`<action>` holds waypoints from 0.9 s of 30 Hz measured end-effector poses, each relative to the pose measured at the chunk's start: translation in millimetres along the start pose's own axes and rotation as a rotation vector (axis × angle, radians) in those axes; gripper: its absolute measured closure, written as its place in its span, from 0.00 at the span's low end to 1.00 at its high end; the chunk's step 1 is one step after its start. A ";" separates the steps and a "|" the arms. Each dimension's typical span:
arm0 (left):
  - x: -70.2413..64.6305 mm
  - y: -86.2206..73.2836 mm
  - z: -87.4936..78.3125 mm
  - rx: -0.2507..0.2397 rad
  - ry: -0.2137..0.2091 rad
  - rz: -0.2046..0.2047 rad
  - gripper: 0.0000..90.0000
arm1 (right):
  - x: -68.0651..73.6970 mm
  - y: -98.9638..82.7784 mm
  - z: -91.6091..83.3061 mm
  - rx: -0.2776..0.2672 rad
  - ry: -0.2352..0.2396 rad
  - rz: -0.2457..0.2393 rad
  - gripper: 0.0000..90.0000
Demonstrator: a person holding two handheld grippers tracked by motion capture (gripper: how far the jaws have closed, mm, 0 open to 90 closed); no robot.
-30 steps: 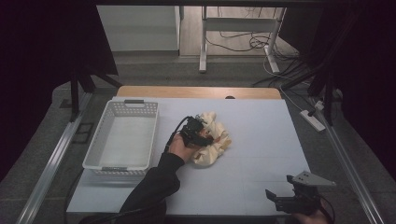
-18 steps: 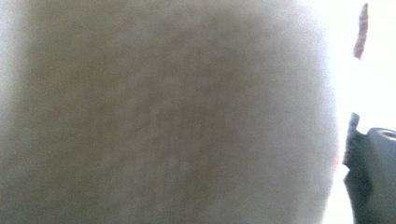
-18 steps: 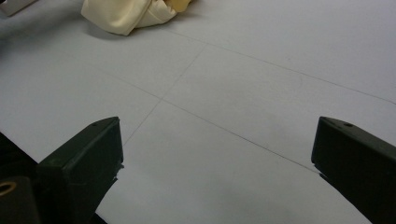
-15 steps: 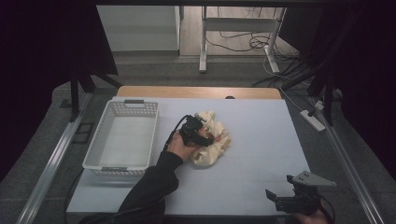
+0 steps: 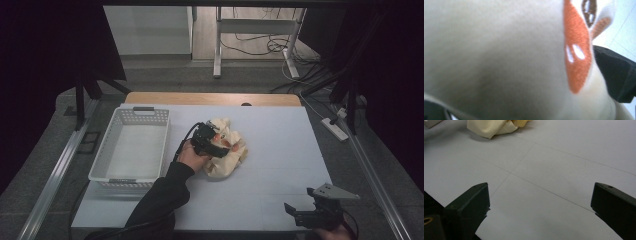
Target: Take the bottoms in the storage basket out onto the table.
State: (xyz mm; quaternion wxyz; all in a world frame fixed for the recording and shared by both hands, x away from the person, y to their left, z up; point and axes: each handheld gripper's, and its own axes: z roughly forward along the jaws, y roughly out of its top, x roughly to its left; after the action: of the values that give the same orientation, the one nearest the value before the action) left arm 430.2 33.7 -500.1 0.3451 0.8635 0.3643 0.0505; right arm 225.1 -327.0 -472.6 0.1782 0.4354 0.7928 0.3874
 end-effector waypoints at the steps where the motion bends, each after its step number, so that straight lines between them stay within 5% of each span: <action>1: -0.4 0.2 0.0 0.001 -0.002 0.001 0.04 | 0.0 0.0 0.0 0.000 0.000 0.000 0.03; 17: 2.3 -4.6 -7.7 -0.071 -0.023 0.002 0.00 | 0.1 0.0 0.1 0.001 -0.001 0.000 0.03; 27: 0.0 -2.6 -14.2 -0.074 -0.027 0.045 0.00 | 0.0 0.0 -0.1 0.000 -0.001 0.002 0.03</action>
State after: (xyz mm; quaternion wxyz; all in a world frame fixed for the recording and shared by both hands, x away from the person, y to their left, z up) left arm 423.9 42.9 -491.0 0.3805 0.8586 0.3381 0.0601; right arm 225.1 -327.1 -472.5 0.1785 0.4362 0.7923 0.3874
